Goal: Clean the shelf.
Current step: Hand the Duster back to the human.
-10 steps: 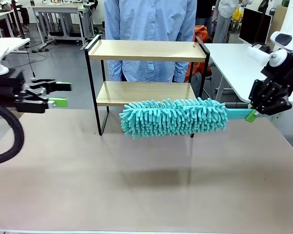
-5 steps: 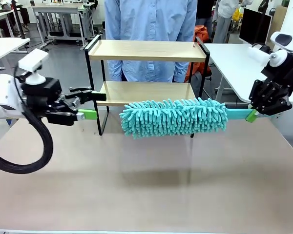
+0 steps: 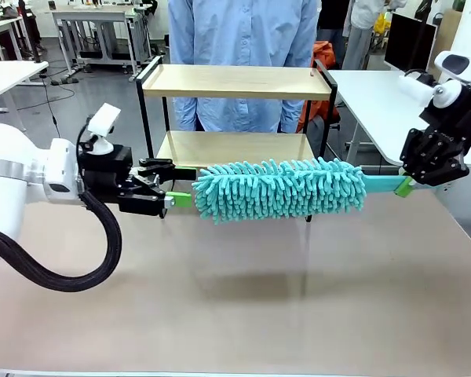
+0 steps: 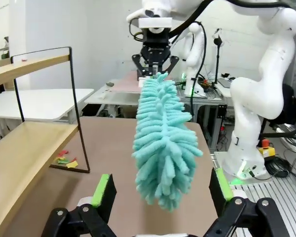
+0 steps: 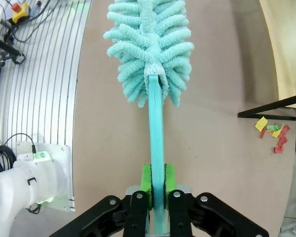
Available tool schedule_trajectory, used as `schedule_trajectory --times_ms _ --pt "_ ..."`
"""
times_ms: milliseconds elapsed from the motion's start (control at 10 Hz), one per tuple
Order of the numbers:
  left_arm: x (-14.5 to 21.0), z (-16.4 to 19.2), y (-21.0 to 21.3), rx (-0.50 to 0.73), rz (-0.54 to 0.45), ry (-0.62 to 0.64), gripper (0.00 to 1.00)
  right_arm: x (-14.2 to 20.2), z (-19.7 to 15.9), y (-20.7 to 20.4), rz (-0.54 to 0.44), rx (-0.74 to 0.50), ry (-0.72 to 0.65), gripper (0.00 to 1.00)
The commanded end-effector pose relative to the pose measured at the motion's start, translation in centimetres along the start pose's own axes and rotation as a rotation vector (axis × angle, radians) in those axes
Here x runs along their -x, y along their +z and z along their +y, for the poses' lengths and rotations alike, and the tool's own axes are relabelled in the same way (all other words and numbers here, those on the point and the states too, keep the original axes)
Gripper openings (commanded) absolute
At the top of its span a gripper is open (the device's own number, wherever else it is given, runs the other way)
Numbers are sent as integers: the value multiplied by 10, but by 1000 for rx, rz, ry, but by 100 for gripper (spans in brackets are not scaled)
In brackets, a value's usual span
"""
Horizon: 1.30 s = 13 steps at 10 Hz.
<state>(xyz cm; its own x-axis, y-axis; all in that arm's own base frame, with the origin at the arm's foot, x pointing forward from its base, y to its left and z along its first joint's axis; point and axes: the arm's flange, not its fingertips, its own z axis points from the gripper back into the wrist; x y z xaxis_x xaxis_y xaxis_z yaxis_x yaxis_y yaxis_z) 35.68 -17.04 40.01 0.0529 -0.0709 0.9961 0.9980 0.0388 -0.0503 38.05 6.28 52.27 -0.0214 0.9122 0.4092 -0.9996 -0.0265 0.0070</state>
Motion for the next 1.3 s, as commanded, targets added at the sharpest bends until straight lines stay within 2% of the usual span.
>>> schedule_trajectory --times_ms 0,300,700,1000,1100,1200 --pt "9 -14 -11 -23 -29 -13 100 1 0 3 -34 1 14 13" --pt "9 -8 -31 6 -72 4 100 1 0 3 -34 1 14 13" --pt "15 -6 -69 36 -66 17 100 1 0 3 -34 1 14 13" --pt "18 1 -79 15 -87 19 100 1 0 3 -34 1 14 13" --pt "19 2 -80 3 -91 19 46 1 0 3 -34 1 14 13" --pt "18 2 -80 -1 -94 11 42 1 0 3 -34 1 14 13"
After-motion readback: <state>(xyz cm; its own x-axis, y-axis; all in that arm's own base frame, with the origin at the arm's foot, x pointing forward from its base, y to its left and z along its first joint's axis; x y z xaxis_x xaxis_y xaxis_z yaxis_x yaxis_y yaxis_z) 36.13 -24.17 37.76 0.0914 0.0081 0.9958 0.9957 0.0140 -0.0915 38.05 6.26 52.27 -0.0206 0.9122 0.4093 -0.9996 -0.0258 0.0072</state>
